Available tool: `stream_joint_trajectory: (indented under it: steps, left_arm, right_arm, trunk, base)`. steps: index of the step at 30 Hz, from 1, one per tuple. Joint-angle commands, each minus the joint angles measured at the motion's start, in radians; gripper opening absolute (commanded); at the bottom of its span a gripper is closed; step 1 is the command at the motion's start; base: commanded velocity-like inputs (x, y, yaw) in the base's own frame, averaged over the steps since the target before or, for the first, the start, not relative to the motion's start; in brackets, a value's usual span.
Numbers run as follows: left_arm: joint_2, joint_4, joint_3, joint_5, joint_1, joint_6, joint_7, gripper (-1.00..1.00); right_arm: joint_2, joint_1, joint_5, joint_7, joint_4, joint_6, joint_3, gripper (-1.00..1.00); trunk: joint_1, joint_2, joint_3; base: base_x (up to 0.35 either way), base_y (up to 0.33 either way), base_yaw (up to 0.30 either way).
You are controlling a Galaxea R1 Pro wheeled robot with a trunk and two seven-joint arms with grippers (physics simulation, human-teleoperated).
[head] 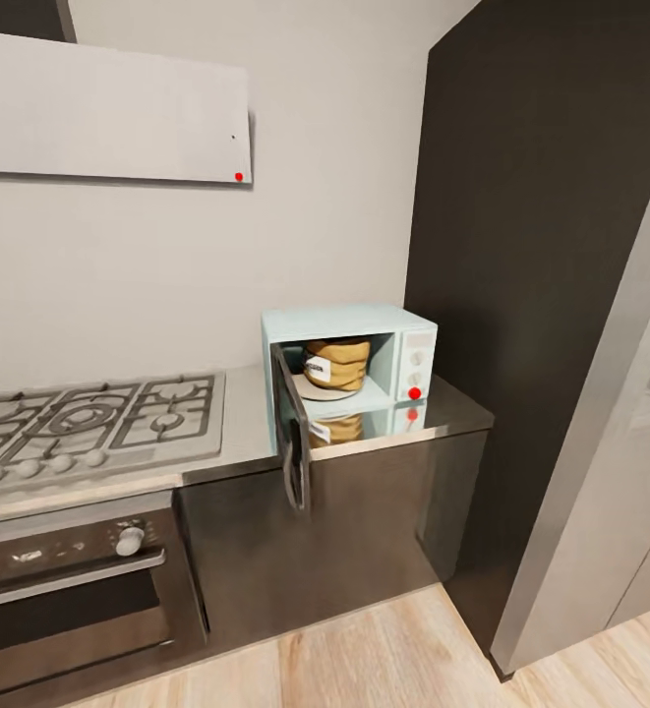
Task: In the kitchen, take the popcorn bag from the countertop, put it into the microwave, and heat it until the popcorn is cooked so the cooked popcorn ends up inside the bag.
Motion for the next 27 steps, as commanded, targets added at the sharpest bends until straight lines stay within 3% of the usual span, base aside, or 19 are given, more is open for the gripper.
stream_joint_trajectory:
  steps: [1, 4, 8, 10, 17, 19, 20, 23, 25, 27]
  left_arm:
    - [0.000, -0.003, 0.000, 0.003, 0.001, -0.001, 0.001, 1.00]
    - [0.002, -0.026, 0.000, 0.004, 0.001, 0.006, 0.003, 1.00]
    - [0.018, -0.191, 0.002, 0.002, 0.001, 0.027, 0.007, 1.00]
    - [0.031, -0.320, 0.002, 0.001, 0.001, 0.072, 0.009, 1.00]
    - [0.081, -0.820, 0.004, 0.001, -0.010, 0.343, 0.016, 1.00]
    - [0.099, -0.902, 0.005, 0.002, -0.041, 0.386, 0.015, 1.00]
    - [0.110, -0.979, 0.006, 0.005, -0.086, 0.431, 0.010, 1.00]
    - [0.115, -1.141, 0.006, 0.009, -0.166, 0.533, 0.003, 1.00]
    - [0.116, -1.188, 0.007, 0.015, -0.212, 0.571, 0.000, 1.00]
    - [0.112, -1.215, 0.008, 0.020, -0.302, 0.597, 0.000, 1.00]
  right_arm:
    - [-0.001, -0.001, 0.008, 0.002, 0.003, -0.006, -0.009, 1.00]
    - [-0.001, -0.001, 0.008, 0.002, 0.003, -0.006, -0.008, 1.00]
    - [-0.001, -0.001, 0.008, 0.002, 0.004, -0.005, -0.008, 1.00]
    - [-0.001, -0.001, 0.008, 0.002, 0.003, -0.005, -0.007, 1.00]
    - [-0.002, -0.001, 0.008, 0.002, 0.003, -0.006, -0.007, 1.00]
    - [-0.002, -0.001, 0.008, 0.002, 0.003, -0.006, -0.007, 1.00]
    - [-0.002, -0.001, 0.008, 0.002, 0.003, -0.007, -0.007, 1.00]
    - [-0.002, -0.001, 0.008, 0.002, 0.003, -0.008, -0.007, 1.00]
    - [-0.003, -0.001, 0.008, 0.002, 0.003, -0.008, -0.006, 1.00]
    - [-0.006, -0.001, 0.008, 0.002, 0.003, -0.008, -0.005, 1.00]
  trunk:
    - [0.000, 0.000, -0.001]
    - [0.000, 0.000, -0.001]
    - [0.000, 0.000, -0.001]
    - [0.000, 0.000, -0.001]
    - [0.000, 0.000, -0.001]
    - [0.000, 0.000, -0.001]
    - [0.000, 0.000, -0.001]
    - [0.000, 0.000, -0.001]
    - [0.000, 0.000, -0.001]
    - [0.000, 0.000, -0.001]
  base:
    - [0.008, 0.000, 0.000]
    - [0.003, 0.000, 0.000]
    - [0.000, 0.000, 0.000]
    - [0.000, 0.000, 0.000]
    - [0.000, 0.000, 0.000]
    - [0.000, 0.000, 0.000]
    - [0.000, 0.000, 0.000]
    - [0.000, 0.000, 0.000]
    - [0.000, 0.000, 0.000]
    - [0.000, 0.000, 0.000]
